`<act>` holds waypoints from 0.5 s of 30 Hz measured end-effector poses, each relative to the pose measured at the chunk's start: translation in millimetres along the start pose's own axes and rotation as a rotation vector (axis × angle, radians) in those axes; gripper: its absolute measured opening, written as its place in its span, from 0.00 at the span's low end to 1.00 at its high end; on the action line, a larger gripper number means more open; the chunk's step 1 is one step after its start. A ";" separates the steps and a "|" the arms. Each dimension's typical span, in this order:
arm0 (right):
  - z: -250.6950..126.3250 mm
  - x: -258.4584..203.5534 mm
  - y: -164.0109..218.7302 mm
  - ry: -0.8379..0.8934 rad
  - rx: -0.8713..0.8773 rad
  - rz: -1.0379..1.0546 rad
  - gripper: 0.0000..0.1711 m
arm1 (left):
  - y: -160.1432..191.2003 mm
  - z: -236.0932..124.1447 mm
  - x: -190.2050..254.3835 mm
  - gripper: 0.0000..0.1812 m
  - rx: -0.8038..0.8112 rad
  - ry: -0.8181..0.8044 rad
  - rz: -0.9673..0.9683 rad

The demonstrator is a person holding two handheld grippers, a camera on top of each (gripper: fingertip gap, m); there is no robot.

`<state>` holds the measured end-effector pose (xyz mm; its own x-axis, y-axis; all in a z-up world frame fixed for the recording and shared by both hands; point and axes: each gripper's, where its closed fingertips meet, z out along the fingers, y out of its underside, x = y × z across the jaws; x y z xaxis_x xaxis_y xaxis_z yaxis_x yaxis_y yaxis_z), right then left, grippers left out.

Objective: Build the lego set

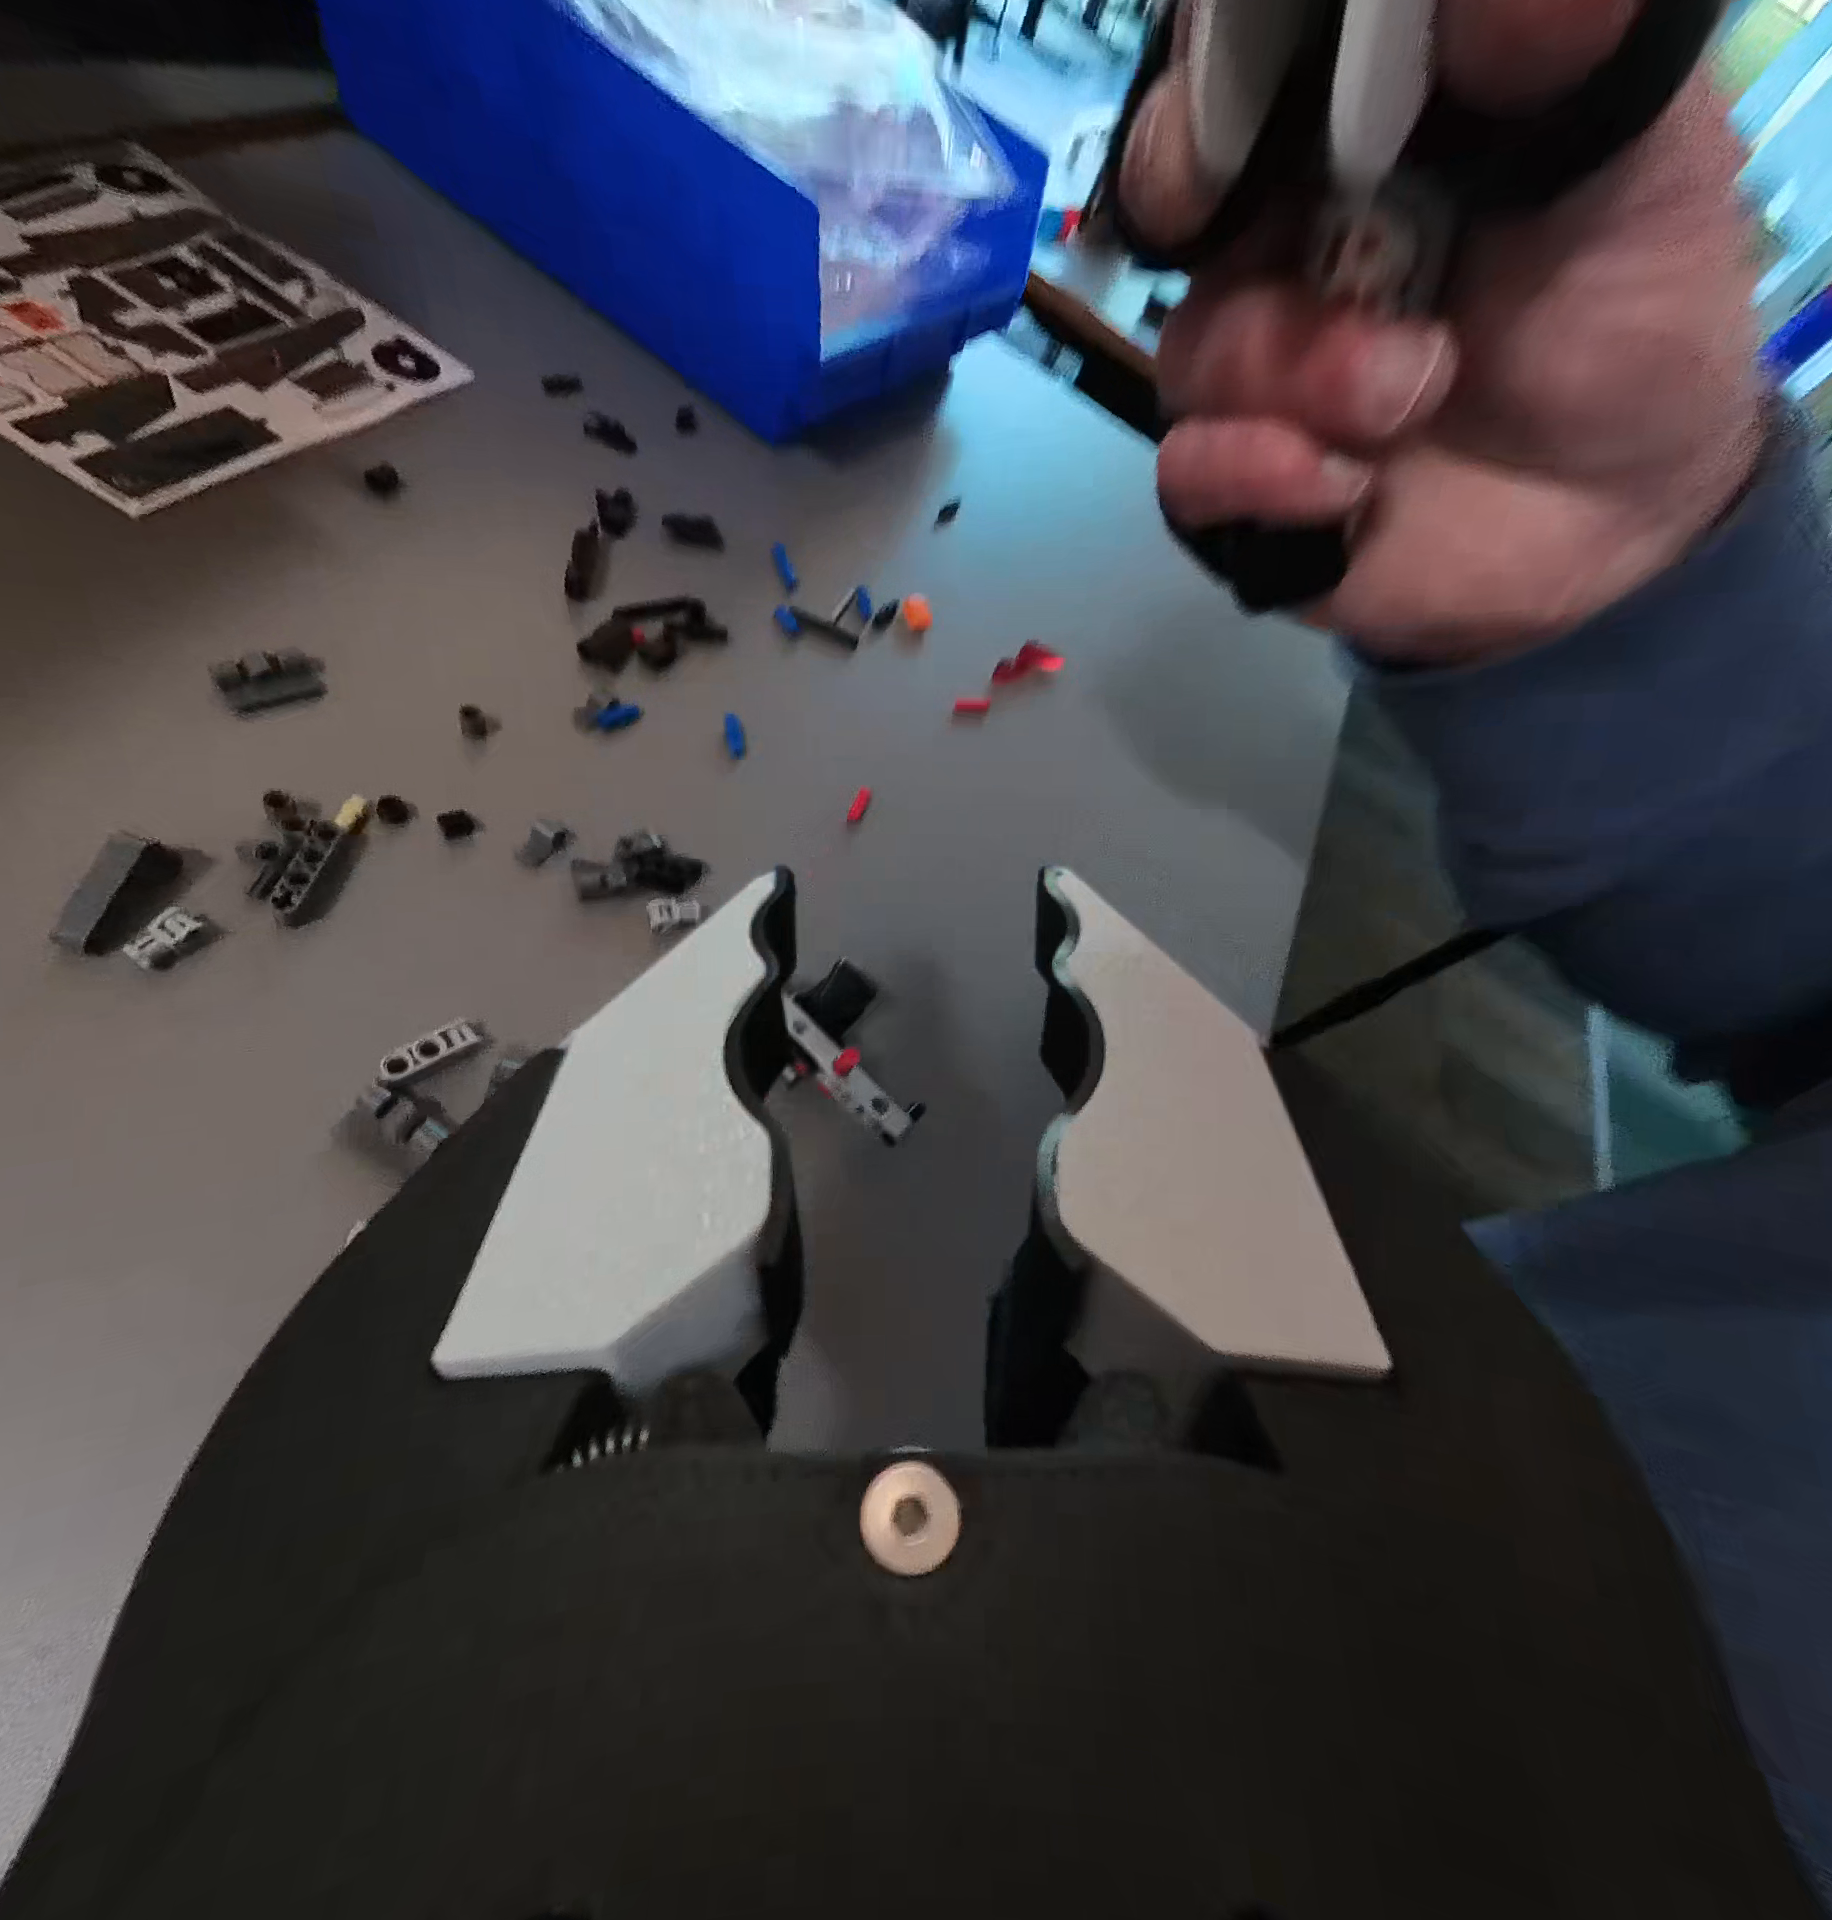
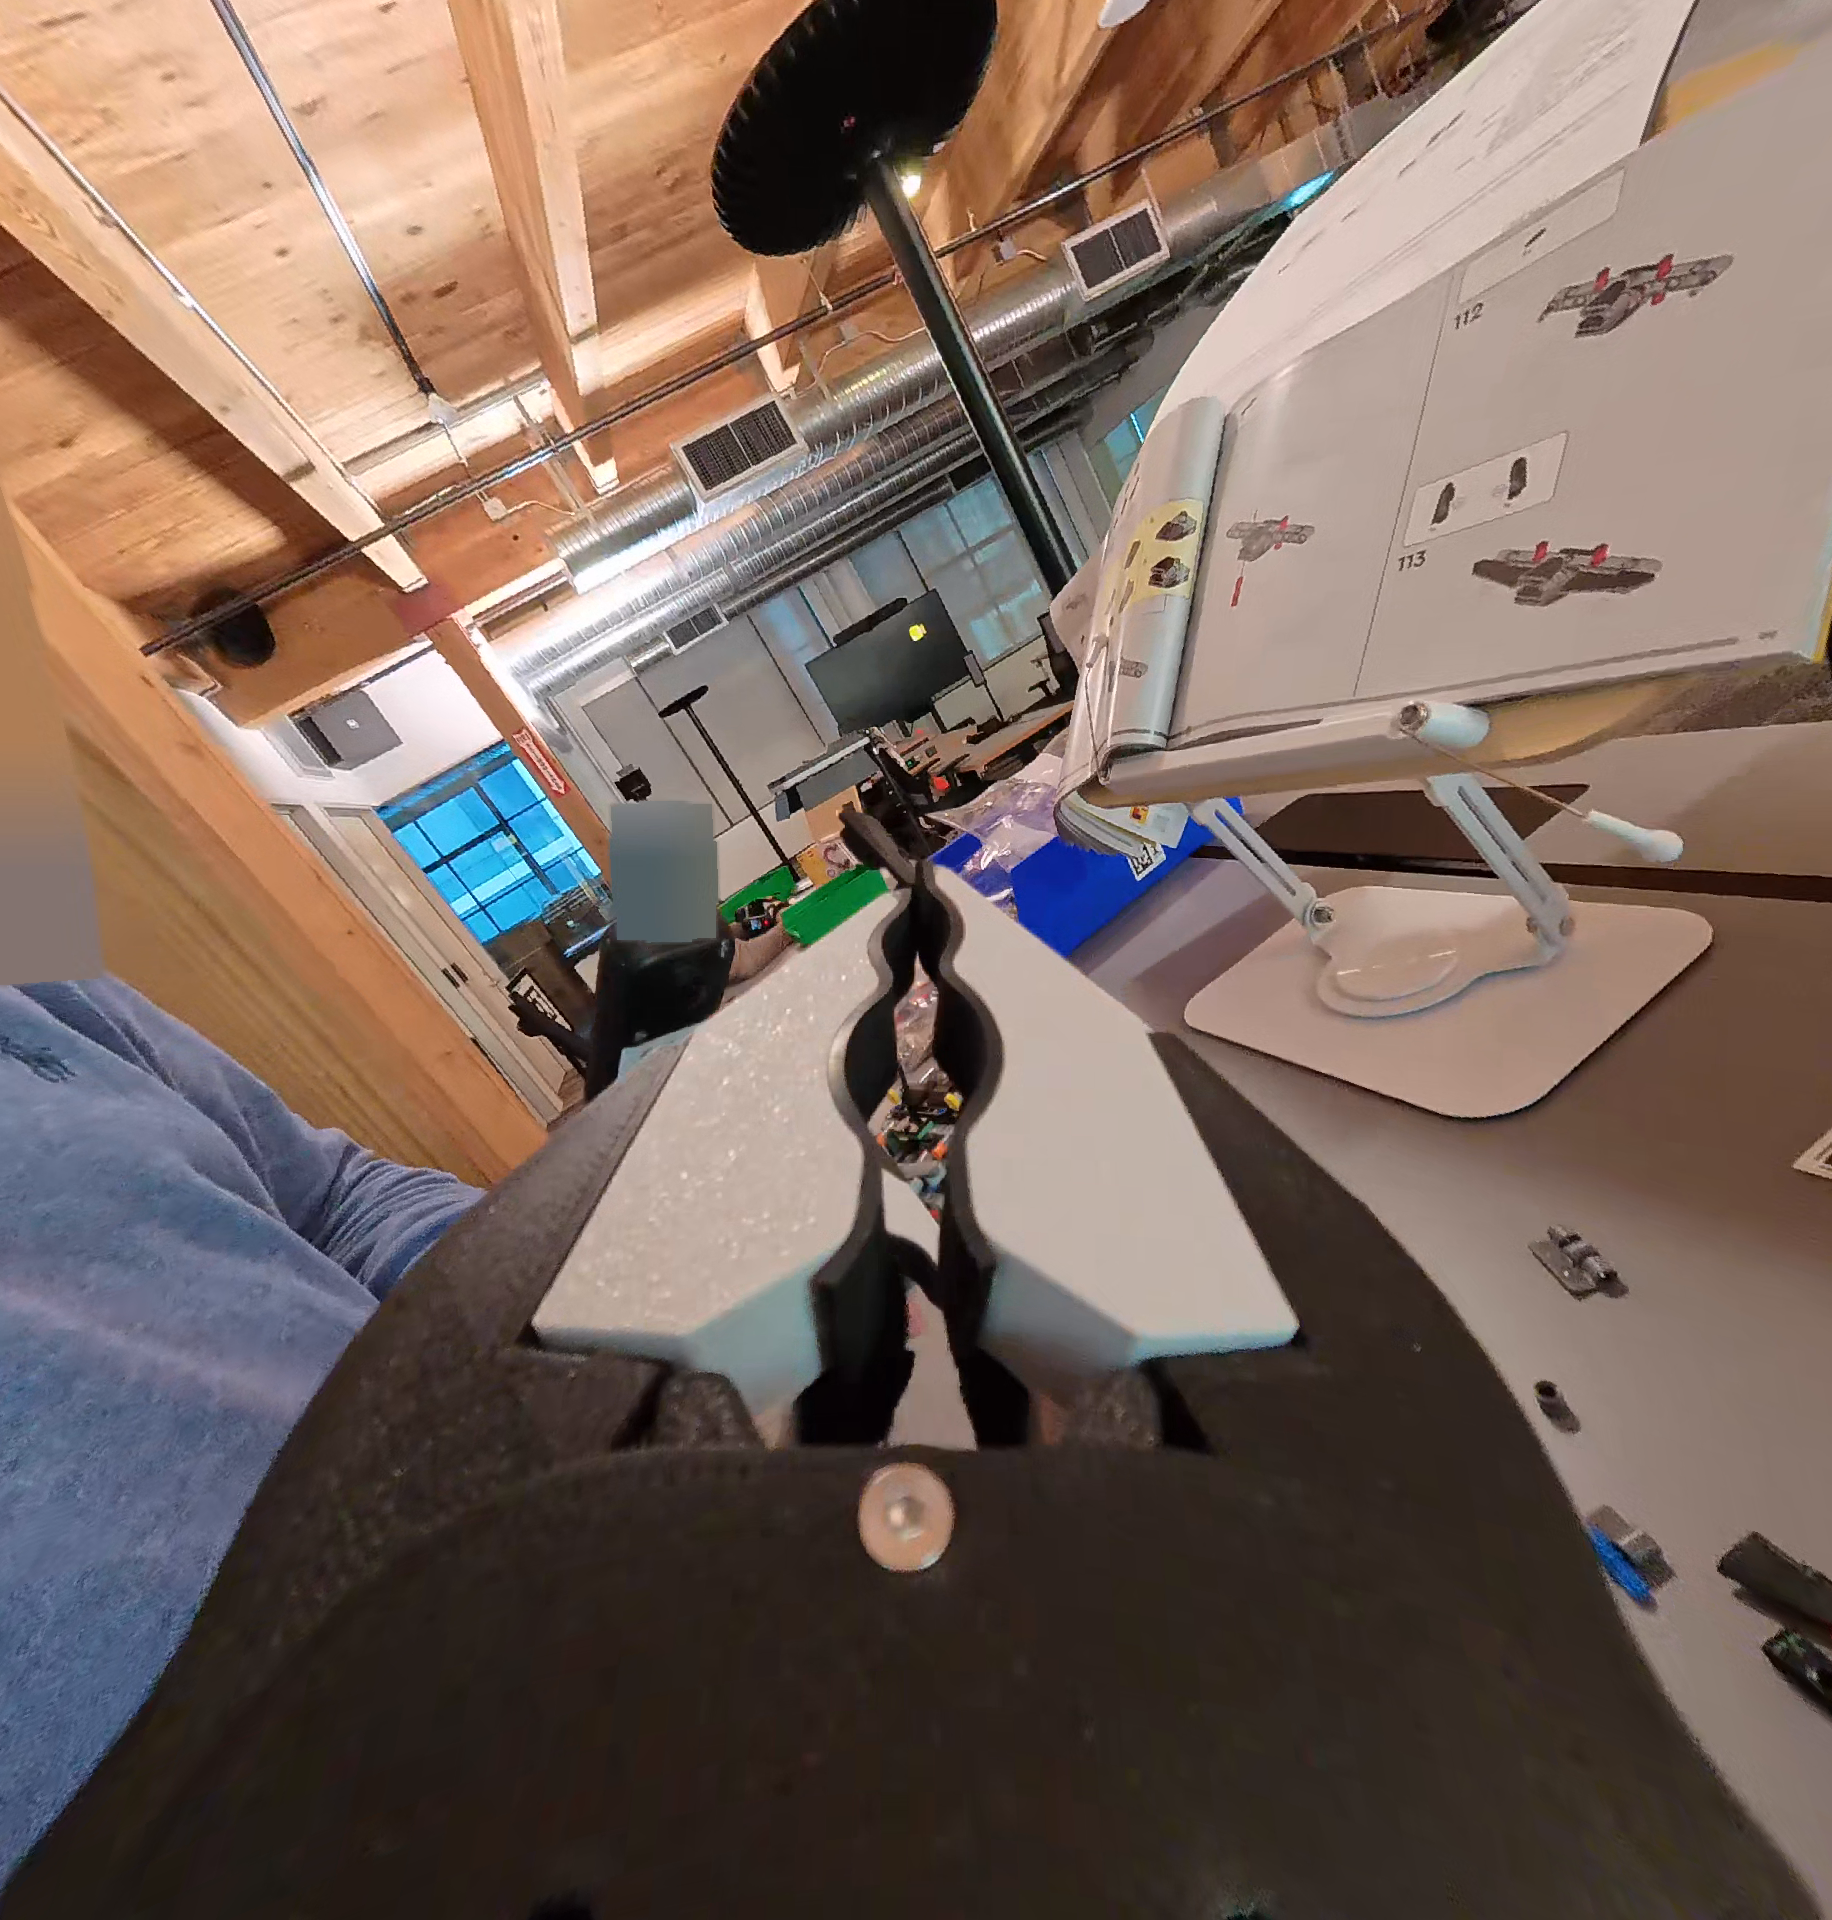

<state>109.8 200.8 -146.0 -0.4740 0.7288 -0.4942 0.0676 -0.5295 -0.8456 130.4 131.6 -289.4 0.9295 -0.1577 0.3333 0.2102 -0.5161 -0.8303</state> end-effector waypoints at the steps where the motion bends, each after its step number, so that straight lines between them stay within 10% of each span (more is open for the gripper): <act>1: -1.9 0.6 2.0 0.002 -0.007 0.000 0.00 | 7.9 4.6 -0.6 0.25 -0.037 -0.020 0.028; 15: -35.4 18.8 30.8 0.052 -0.098 -0.002 0.00 | 57.5 33.9 -14.4 0.27 -0.249 -0.187 0.206</act>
<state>134.0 213.6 -188.5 -0.4285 0.7524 -0.5003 0.1532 -0.4851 -0.8609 139.4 132.7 -357.1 0.9888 -0.1348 0.0641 -0.0457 -0.6820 -0.7299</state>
